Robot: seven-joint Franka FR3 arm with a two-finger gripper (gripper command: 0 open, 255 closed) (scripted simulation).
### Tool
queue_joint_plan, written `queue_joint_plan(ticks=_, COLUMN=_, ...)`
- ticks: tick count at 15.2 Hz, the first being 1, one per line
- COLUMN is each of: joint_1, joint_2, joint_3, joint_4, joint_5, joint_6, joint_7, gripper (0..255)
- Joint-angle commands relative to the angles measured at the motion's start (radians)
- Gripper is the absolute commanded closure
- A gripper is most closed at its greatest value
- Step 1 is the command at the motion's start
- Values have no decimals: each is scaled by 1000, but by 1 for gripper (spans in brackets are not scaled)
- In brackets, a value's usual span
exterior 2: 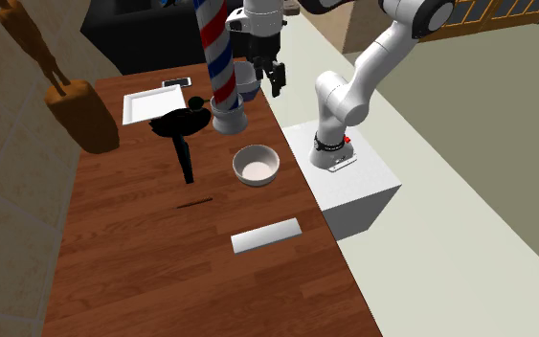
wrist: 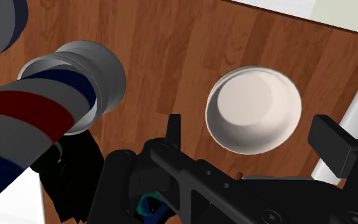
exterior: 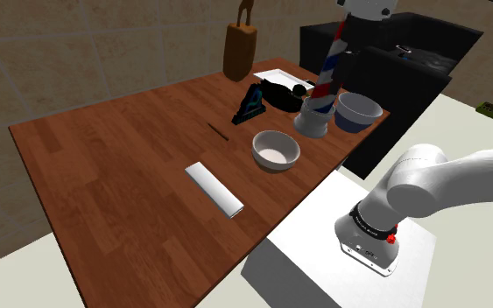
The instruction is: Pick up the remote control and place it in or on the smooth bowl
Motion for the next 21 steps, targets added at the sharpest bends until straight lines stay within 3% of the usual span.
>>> queue_joint_plan(ticks=1, joint_1=0, joint_2=0, joint_3=0, joint_4=0, joint_5=0, joint_6=0, joint_7=0, gripper=0)
queue_joint_plan(ticks=11, joint_1=48, joint_2=104, joint_3=181, joint_4=-128, joint_5=117, joint_6=261, joint_7=188, gripper=0)
queue_joint_plan(ticks=21, joint_1=68, joint_2=351, joint_3=375, joint_4=-123, joint_5=157, joint_6=537, joint_7=384, gripper=0)
